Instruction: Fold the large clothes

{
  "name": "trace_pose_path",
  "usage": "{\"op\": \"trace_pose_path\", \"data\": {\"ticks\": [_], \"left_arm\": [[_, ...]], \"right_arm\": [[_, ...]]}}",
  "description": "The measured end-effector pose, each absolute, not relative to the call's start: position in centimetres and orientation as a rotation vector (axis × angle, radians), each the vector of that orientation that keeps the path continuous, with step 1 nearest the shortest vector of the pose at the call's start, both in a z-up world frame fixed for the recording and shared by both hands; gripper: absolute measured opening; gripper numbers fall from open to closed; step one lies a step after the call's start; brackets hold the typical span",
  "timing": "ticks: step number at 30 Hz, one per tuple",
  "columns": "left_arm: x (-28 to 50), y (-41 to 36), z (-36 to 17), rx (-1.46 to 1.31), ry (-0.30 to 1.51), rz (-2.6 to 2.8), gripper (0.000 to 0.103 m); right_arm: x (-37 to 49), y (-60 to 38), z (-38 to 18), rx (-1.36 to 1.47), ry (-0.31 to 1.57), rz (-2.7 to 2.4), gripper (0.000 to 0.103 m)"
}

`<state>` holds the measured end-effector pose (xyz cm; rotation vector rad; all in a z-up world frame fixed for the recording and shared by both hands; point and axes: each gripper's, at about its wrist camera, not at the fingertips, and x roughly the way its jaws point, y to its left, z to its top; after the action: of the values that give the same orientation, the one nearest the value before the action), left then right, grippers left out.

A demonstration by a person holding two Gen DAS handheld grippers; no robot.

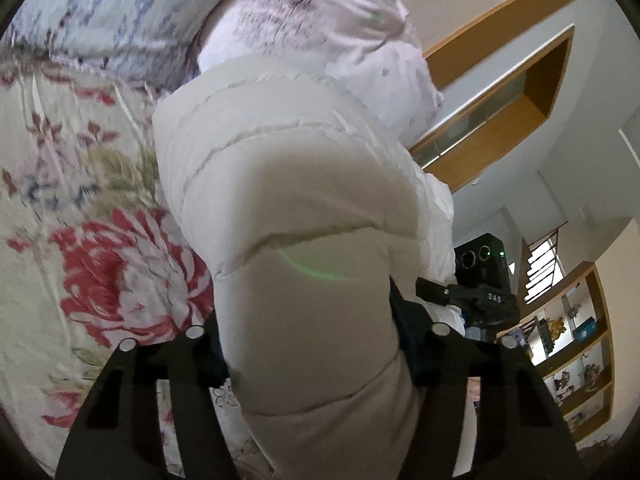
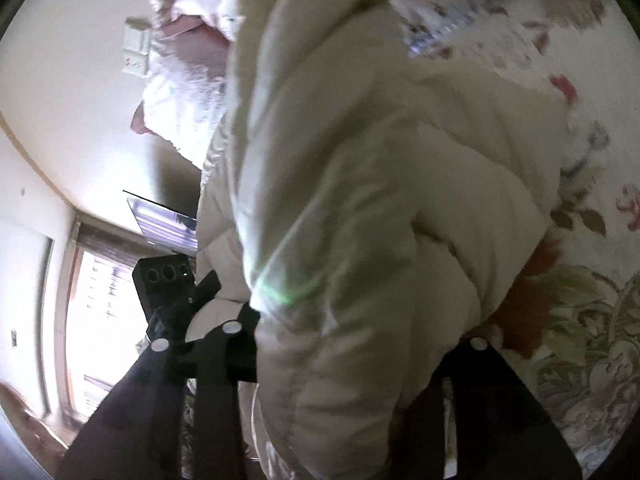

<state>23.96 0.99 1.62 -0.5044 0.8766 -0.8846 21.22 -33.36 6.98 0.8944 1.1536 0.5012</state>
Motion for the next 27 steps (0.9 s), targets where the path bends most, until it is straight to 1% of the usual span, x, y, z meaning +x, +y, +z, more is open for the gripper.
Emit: {"op": "trace_pose_path", "data": {"ticks": [2, 8, 13, 17, 22, 24, 27], "left_arm": [[23.8, 1.9, 2.5, -0.496, 0.849, -0.875, 0.058], [24.0, 5.7, 4.4, -0.493, 0.78, -0.806, 0.057], [25.2, 8.6, 4.2, -0.482, 0.769, -0.706, 0.057], [26.6, 9.7, 2.4, -0.484, 0.826, -0.651, 0.057], [27.6, 9.9, 0.9, -0.449, 0.867, -0.621, 0.059], [28.2, 9.9, 0.5, -0.443, 0.889, -0.609, 0.061], [28.8, 10.2, 0.0, -0.456, 0.916, -0.587, 0.065]], "right_arm": [[21.6, -32.3, 8.2, 0.869, 1.133, 0.52, 0.032], [24.1, -28.5, 9.9, 0.806, 1.083, 0.583, 0.031], [26.3, -25.9, 8.7, 0.766, 1.076, 0.609, 0.031], [28.0, -24.4, 6.3, 0.76, 1.119, 0.575, 0.032], [28.0, -25.1, 3.8, 0.82, 1.177, 0.503, 0.041], [28.0, -25.0, 3.1, 0.839, 1.195, 0.477, 0.044], [27.8, -24.7, 2.3, 0.84, 1.218, 0.449, 0.055]]}}
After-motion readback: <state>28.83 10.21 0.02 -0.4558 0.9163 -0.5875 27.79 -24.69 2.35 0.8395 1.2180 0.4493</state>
